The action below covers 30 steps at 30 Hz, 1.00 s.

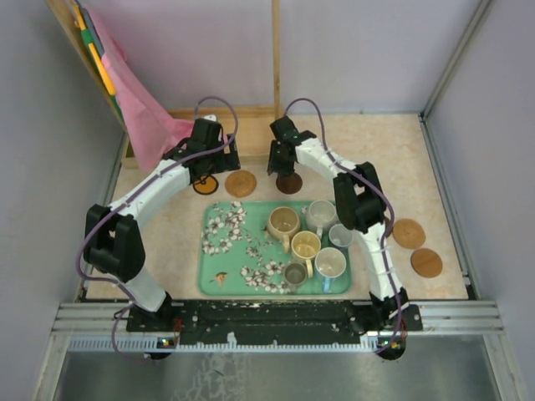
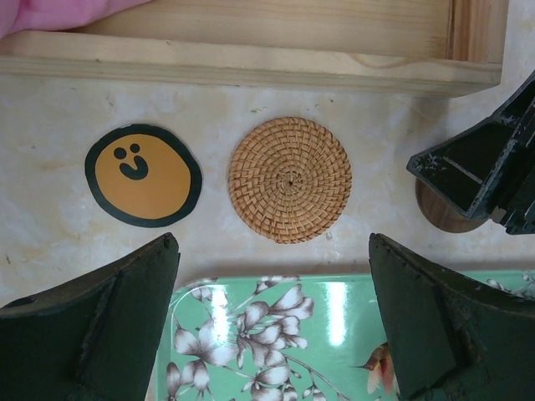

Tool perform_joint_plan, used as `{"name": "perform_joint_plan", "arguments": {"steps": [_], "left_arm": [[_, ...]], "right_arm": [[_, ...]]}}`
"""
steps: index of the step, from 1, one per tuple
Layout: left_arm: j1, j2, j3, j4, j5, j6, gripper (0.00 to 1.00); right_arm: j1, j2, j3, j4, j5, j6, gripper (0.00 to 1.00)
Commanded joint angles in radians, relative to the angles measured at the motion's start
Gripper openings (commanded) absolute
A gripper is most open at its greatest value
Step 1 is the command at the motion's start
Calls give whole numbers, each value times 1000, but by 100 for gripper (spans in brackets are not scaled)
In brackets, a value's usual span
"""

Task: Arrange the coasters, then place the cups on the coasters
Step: Move the coaster to the center of the board.

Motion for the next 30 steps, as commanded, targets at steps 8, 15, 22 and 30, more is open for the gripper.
{"name": "perform_joint_plan", "arguments": {"steps": [8,15,22,30], "left_arm": [[0,-25,-8,15,12,-1,100],[0,-22,-8,15,10,1,100],[0,-24,-13,18,13,1,100],[1,-19,-14,20,23,-3,100]], "right_arm": [[21,13,84,-20,5,-9,37],[18,-61,16,-11,76,-37,37],[9,-125,-62,-19,204,-106,37],[9,-149,-119,0,235,-147,37]]}}
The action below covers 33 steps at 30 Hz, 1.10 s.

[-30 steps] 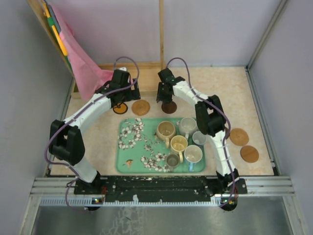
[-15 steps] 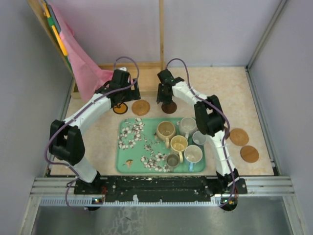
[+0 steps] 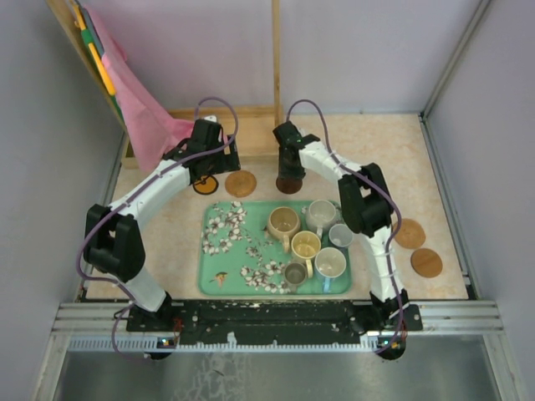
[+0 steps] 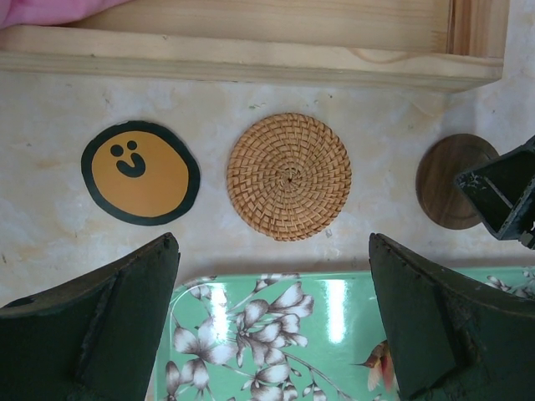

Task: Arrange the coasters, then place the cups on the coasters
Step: Move the coaster to the center of the board.

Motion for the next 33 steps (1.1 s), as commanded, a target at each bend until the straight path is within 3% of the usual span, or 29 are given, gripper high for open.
{"name": "perform_joint_plan", "arguments": {"steps": [1,33], "left_arm": [[0,-19,-7,19,13,-2,100],[54,-68,-42,15,44,-10,100]], "right_arm": [[5,-59,-2,20,46,-45,37],[95,129,181,-25,10,-41,37]]}}
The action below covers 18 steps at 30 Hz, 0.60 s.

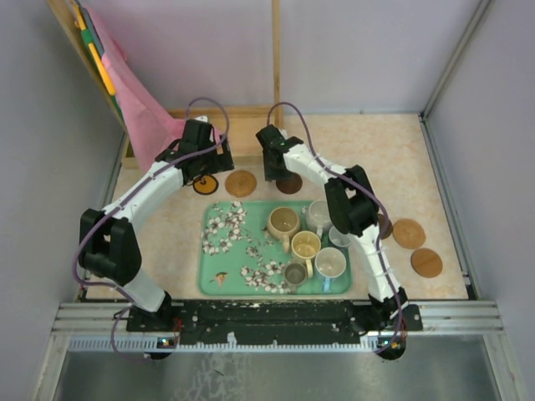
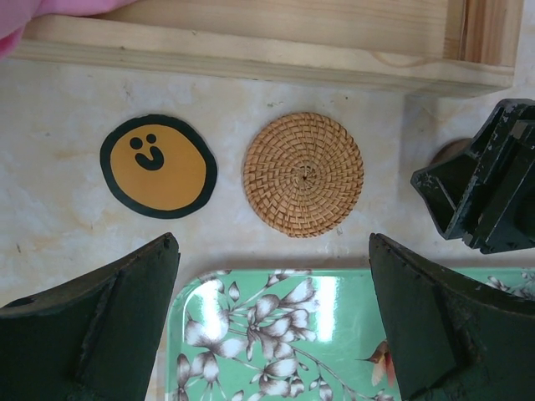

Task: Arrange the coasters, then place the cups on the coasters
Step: Move the coaster to the center of the board.

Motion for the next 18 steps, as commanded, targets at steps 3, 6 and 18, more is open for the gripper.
{"name": "perform_joint_plan", "arguments": {"steps": [3,6,18], "left_arm": [[7,-32,-8,15,11,-1,100],[7,-33,-10,14,9,0,100],[14,-43,-20,14,11,2,100]], "right_arm": [[16,38,68,-8,-28,11,37],[19,46,86,-7,-39,13,37],[30,67,135,-14,-55,23,37]]}}
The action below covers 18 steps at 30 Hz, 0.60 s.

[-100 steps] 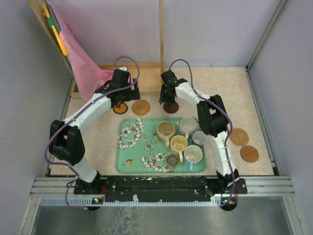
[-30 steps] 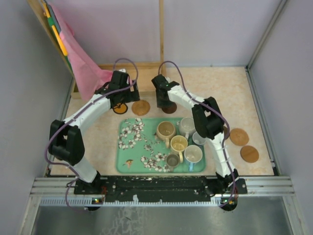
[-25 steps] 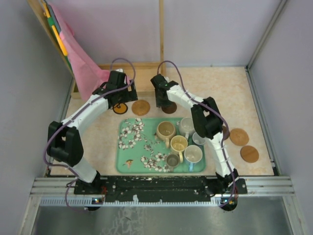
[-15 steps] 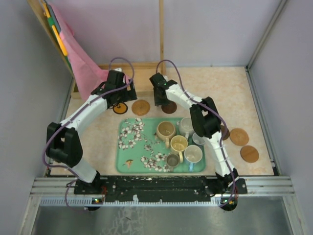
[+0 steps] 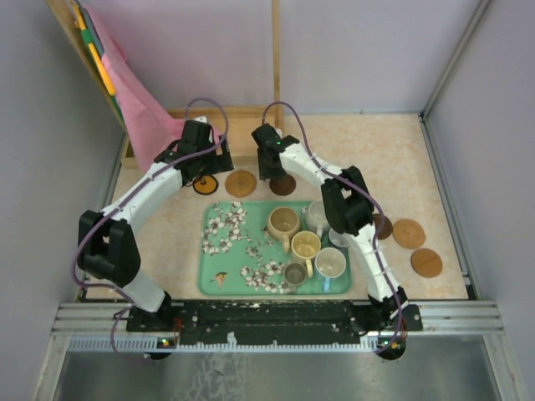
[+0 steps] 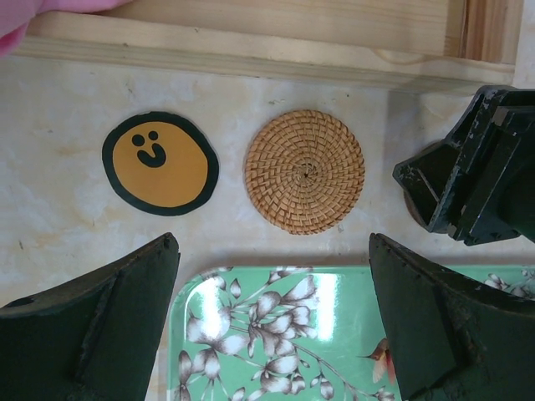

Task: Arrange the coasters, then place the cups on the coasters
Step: Move the coaster to the center of the board.

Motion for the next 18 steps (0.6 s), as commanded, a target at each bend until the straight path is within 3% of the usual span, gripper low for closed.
{"name": "perform_joint_plan", "arguments": {"steps": [1,9,18], "left_arm": [[8,-36,-14,14,8,1,100],[9,-40,-13,15,14,0,100],[9,-34,-8,15,22,-1,100]], "right_arm": [[17,18,50,1,-8,12,37],[5,-48,3,21,37,8,37],[-79,-280,-153,92,91,-1,37]]}}
